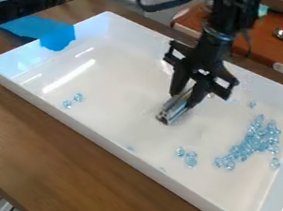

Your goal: Sweep into pile

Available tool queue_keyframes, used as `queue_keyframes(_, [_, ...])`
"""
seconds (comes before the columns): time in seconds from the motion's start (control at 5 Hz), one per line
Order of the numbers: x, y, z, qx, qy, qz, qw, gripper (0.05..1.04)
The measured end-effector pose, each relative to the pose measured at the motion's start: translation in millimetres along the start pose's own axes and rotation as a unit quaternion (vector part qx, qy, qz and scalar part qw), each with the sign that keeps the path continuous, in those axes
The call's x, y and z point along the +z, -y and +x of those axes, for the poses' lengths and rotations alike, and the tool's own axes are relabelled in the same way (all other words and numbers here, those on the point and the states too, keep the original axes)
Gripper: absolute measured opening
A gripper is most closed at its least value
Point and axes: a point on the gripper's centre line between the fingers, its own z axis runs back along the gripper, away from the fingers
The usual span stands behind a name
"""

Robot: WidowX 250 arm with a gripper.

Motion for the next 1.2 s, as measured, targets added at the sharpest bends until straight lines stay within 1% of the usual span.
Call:
queue_keyframes(0.2, [2,13,7,0.013,-0.005,-0.004,0.9999,0.352])
queue_keyframes(0.6, [5,38,19,0.004,-0.032,-0.025,0.9992,0.351])
queue_keyframes(0.8, [18,64,14,-0.030,-0.038,-0.040,0.9980,0.352])
queue_keyframes(1.0, [22,78,8,-0.049,-0.045,-0.045,0.9968,0.352])
queue_keyframes(1.2, [26,72,10,-0.061,-0.039,-0.043,0.9964,0.352])
